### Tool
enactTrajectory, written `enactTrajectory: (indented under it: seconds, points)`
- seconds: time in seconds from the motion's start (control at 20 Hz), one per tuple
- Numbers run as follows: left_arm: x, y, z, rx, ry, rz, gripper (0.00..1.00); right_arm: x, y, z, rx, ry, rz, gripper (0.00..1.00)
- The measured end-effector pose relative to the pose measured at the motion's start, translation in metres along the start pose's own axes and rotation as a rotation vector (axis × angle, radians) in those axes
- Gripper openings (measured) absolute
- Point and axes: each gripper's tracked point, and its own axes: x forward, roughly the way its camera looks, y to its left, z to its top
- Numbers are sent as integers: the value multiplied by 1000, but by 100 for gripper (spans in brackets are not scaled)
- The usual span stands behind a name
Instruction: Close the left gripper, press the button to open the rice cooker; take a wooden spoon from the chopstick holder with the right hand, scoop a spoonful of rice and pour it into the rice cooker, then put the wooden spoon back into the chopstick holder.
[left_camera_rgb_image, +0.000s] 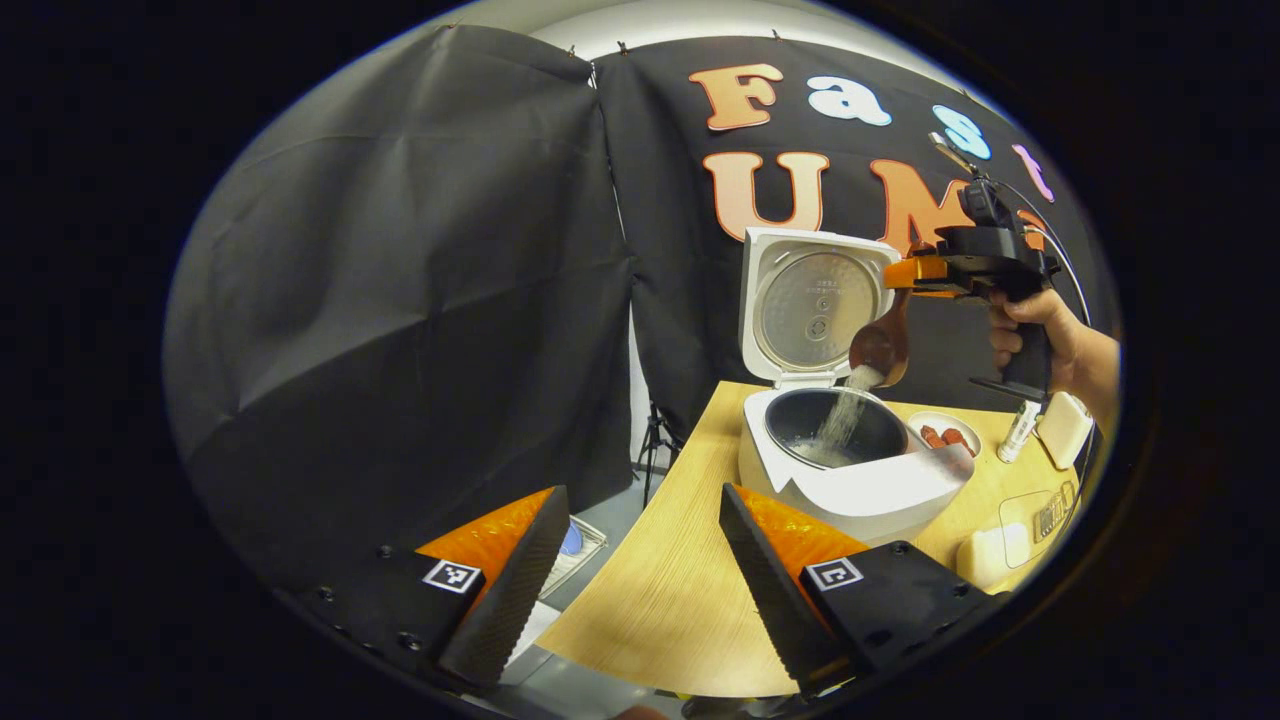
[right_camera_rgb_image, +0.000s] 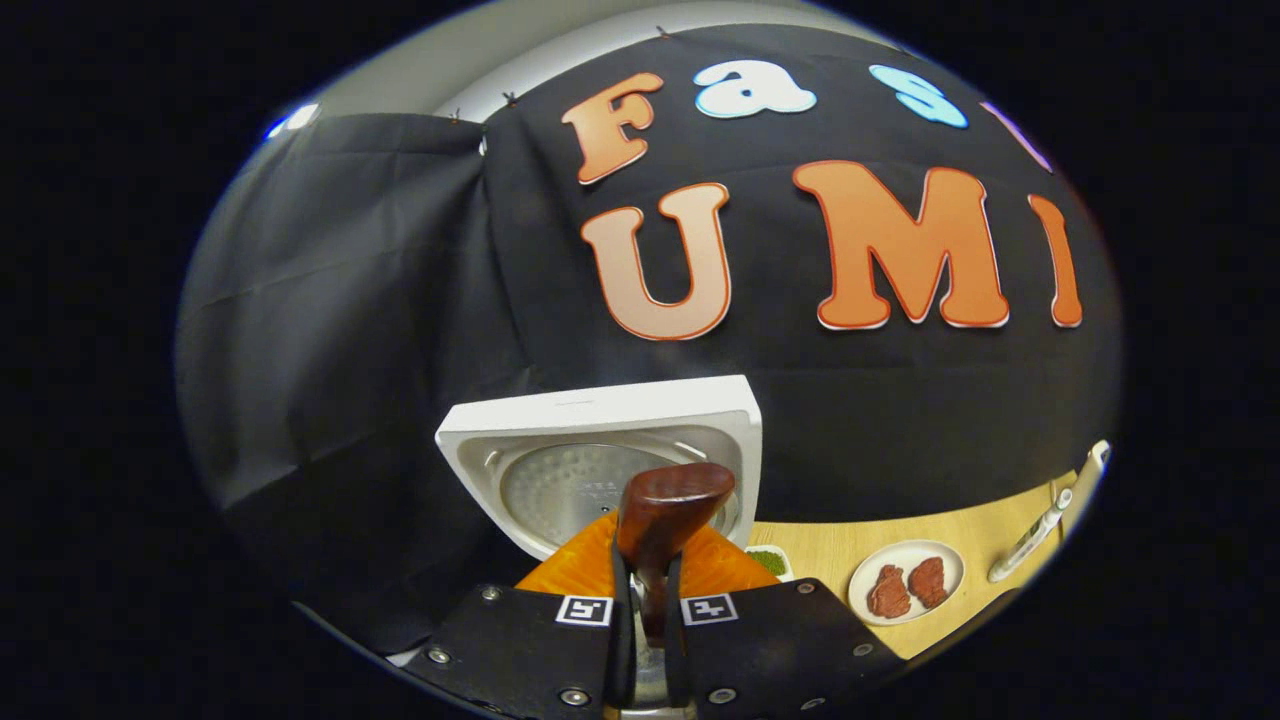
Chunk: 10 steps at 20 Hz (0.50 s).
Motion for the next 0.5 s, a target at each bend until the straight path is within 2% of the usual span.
enactTrajectory:
  seconds: [0.3, 0.5]
  points:
    - [-17, -4, 0, -47, -13, 72, 100, -1, 3, 8, -229, -68, 90, 11]
    - [-23, -13, 6, -39, -30, 96, 100, -5, 6, 12, -284, -98, 146, 11]
